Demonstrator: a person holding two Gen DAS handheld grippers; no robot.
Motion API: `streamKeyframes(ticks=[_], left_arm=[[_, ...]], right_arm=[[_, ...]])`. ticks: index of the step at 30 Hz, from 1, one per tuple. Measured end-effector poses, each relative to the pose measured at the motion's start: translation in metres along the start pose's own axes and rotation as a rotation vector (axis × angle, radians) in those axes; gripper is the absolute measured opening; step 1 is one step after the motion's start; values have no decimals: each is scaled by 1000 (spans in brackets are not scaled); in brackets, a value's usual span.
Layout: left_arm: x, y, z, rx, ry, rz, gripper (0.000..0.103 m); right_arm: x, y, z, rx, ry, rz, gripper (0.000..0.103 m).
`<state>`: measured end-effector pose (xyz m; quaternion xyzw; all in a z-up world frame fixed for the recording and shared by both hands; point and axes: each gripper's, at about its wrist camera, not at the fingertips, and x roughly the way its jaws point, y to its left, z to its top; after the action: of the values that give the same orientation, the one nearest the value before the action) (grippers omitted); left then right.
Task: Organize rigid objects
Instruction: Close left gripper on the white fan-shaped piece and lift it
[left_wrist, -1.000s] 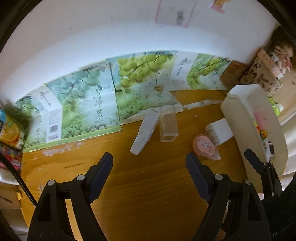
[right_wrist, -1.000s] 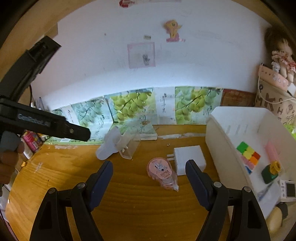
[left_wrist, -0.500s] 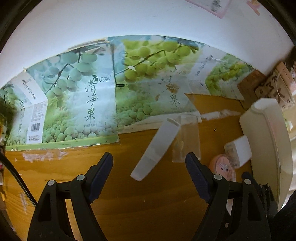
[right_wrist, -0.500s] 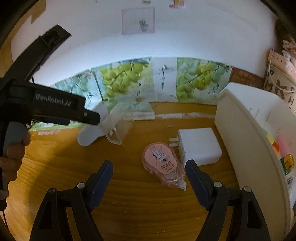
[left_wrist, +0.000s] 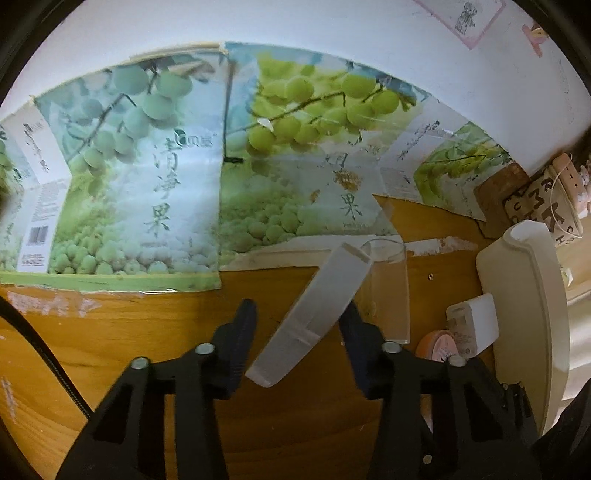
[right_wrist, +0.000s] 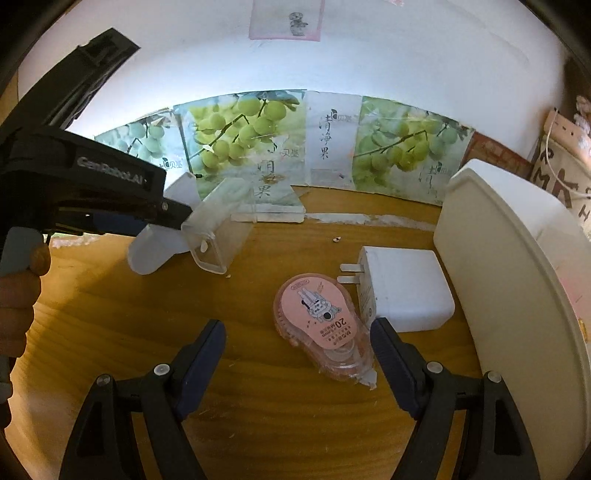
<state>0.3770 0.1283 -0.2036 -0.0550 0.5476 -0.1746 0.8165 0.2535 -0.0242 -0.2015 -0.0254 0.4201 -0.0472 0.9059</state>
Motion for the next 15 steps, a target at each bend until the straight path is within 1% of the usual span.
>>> streamKeyframes(ticks=[1, 2, 3, 4, 7, 10, 12, 13, 15], left_arm=[[1, 0, 0, 2, 2, -7, 42], [3, -1, 0, 9, 4, -18, 39], [3, -2, 0, 13, 4, -24, 33], [5, -4, -1, 19, 5, -30, 31], [6, -4, -1, 15, -2, -45, 29], [6, 2, 0, -23, 1, -76, 29], [5, 5, 0, -38, 0, -80, 28], [3, 6, 0, -41, -6, -80, 27], [0, 8, -1, -47, -14, -83, 26]], right_arm=[[0, 0, 0, -6, 0, -5, 81], [1, 0, 0, -9, 2, -9, 81], [1, 0, 1, -12, 4, -14, 81], [1, 0, 1, -13, 5, -17, 81], [2, 0, 2, -17, 12, -20, 81], [1, 1, 2, -28, 13, -26, 79], [0, 2, 2, -41, 8, -42, 69], [-1, 3, 2, -51, 6, -44, 67], [-2, 3, 2, -71, 0, -45, 57]])
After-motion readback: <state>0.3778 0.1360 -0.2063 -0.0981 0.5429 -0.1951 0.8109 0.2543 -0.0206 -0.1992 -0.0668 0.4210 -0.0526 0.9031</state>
